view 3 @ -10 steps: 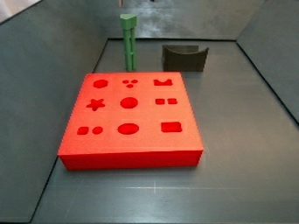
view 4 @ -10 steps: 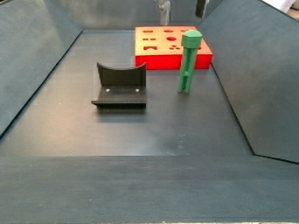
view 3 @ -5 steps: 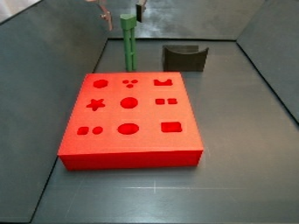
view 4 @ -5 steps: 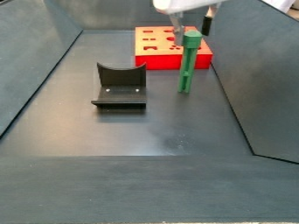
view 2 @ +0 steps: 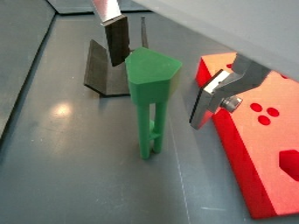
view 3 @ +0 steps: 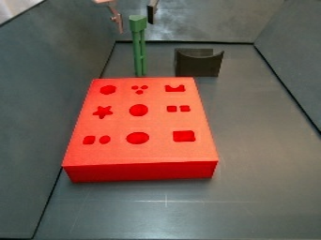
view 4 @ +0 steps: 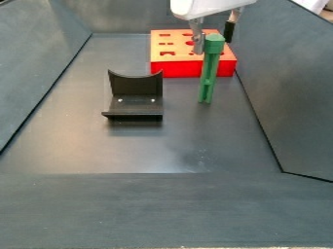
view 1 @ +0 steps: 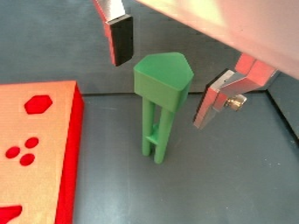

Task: Pick up the 3 prong object. Move up. Move to above the board. Insert the 3 prong object.
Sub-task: Pick up the 3 prong object.

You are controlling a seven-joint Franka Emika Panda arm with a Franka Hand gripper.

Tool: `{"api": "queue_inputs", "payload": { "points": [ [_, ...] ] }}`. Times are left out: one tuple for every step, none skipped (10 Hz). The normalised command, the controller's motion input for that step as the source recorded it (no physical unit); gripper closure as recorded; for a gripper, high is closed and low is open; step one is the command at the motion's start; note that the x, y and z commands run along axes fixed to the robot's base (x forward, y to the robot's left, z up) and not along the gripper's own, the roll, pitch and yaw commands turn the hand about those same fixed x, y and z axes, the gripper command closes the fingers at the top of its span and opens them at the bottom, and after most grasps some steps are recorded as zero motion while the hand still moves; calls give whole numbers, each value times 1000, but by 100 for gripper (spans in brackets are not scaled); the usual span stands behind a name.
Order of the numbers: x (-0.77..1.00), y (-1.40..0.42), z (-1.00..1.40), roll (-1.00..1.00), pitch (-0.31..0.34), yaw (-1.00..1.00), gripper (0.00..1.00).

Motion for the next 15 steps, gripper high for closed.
{"api": "queue_inputs", "payload": {
  "points": [
    [194,0,-66,0,0,237,0],
    [143,0,-74,0,0,183,0],
    [111,0,-80,0,0,177,0],
    [0,0,0,-10,0,0,0],
    [0,0,0,0,0,0,100],
    [0,0,0,0,0,0,100],
    [0,0,0,0,0,0,100],
    [0,0,0,0,0,0,100],
    [0,0,0,0,0,0,100],
    [0,0,0,0,0,0,100],
    [0,0,0,0,0,0,100],
    [0,0,0,0,0,0,100],
    [0,0,0,0,0,0,100],
    [0,0,0,0,0,0,100],
    [0,0,0,0,0,0,100]
  ]
}}
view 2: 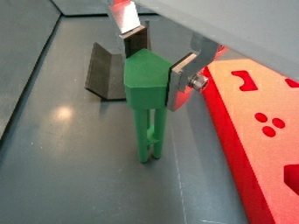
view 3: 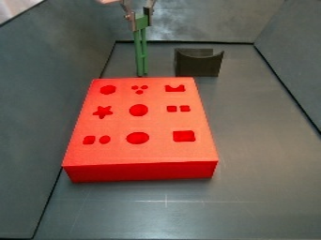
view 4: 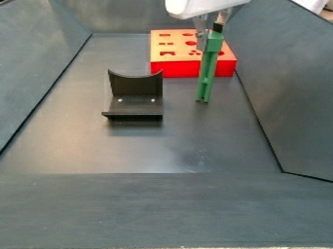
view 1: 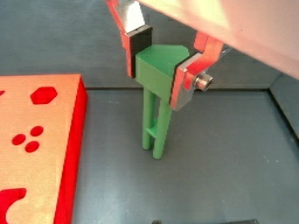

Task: Pick up the 3 prong object. Move up. Move to above the board. Insert the 3 prong object.
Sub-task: Pick up the 3 prong object, then move up, then move to above the board.

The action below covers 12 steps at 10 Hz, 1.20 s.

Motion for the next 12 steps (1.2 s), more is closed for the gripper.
{"api": "queue_inputs", "payload": {
  "points": [
    [0,0,0,0,0,0,100],
    [0,0,0,0,0,0,100],
    [0,0,833,0,0,0,100],
    [-46,9,785,-1,29,-5,100],
    [-55,6,641,-5,44,-7,100],
    [-43,4,543,-7,46,-8,100],
    [-7,-1,261,-14,55,-11,100],
    [-115,299,1000,229,-140,199,100],
    [-117,310,1000,225,-124,191,100],
    [-122,292,1000,215,-102,163,100],
    [-112,239,1000,191,-58,92,100],
    [-107,220,1000,167,-31,65,100]
  ]
}}
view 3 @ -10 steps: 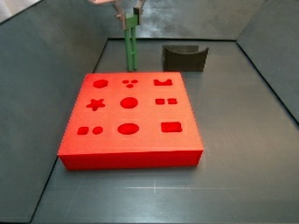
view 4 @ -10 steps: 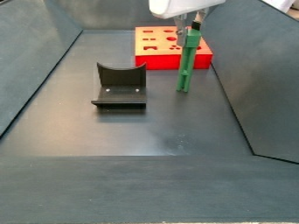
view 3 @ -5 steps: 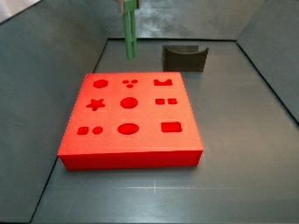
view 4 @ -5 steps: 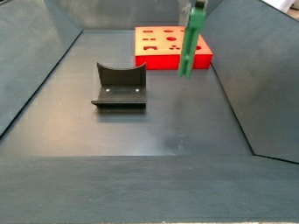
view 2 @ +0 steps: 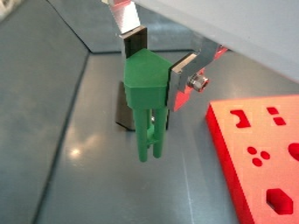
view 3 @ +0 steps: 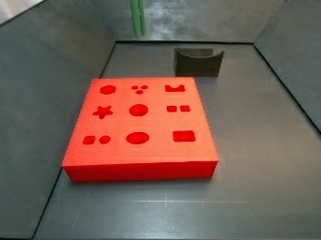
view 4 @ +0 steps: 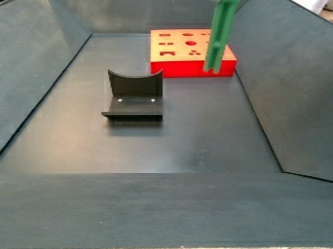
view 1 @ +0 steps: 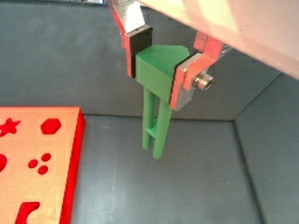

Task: Pick up the 3 prong object. Move up. Move to above the board. Insert the 3 prong object.
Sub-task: Move to above the board.

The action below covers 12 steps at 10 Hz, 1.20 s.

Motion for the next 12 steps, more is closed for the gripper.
{"api": "queue_inputs", "payload": {
  "points": [
    [-90,195,1000,120,9,39,100],
    [-73,186,1000,100,39,26,100],
    [-34,128,837,76,70,7,100],
    [-14,92,660,66,82,-5,100],
    [0,59,427,54,91,-15,100],
    [2,50,315,50,89,-17,100],
    [216,-1000,5,-60,137,-1000,100],
    [220,-1000,-9,-61,137,-1000,100],
    [230,-1000,-6,-63,152,-1000,100],
    [243,-1000,-6,-80,176,-1000,100],
    [249,-1000,-4,-69,198,-1000,100],
    [255,-1000,-1,-65,224,-1000,100]
  ]
}}
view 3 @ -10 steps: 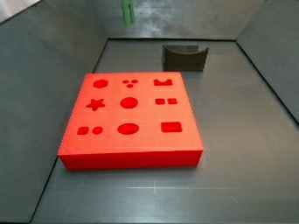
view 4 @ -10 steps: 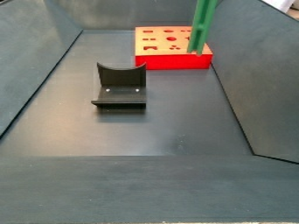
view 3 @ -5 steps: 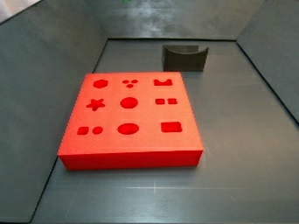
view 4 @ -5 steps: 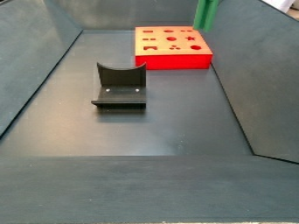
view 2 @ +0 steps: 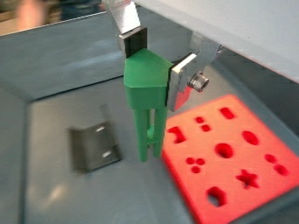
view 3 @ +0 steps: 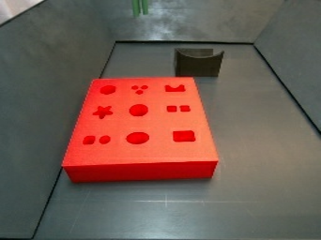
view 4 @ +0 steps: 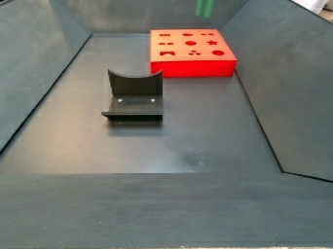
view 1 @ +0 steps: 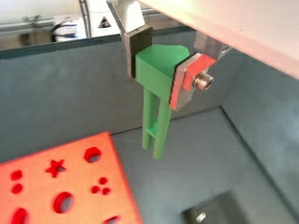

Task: Pick up the 3 prong object. Move up. Move to above the board. Insert the 3 prong object.
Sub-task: Move to above the board, then insert the 3 prong object.

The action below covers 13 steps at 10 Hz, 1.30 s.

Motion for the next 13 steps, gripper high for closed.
{"api": "queue_inputs", "payload": {
  "points": [
    [262,-1000,3,-67,253,-1000,100],
    [280,-1000,6,-58,309,-1000,100],
    [294,-1000,11,-59,369,-1000,100],
    [323,-1000,22,-51,376,-769,100],
    [340,-1000,24,-51,340,-602,100],
    [267,-696,25,-22,265,-318,100],
    [173,-372,20,-10,189,-152,100],
    [116,-223,19,-2,138,-84,100],
    [0,0,-23,0,0,0,100],
    [0,86,-134,0,0,0,100],
    [0,251,-257,16,0,14,100],
    [0,303,-303,43,0,66,100],
    [0,306,-354,94,0,140,100]
  ]
}}
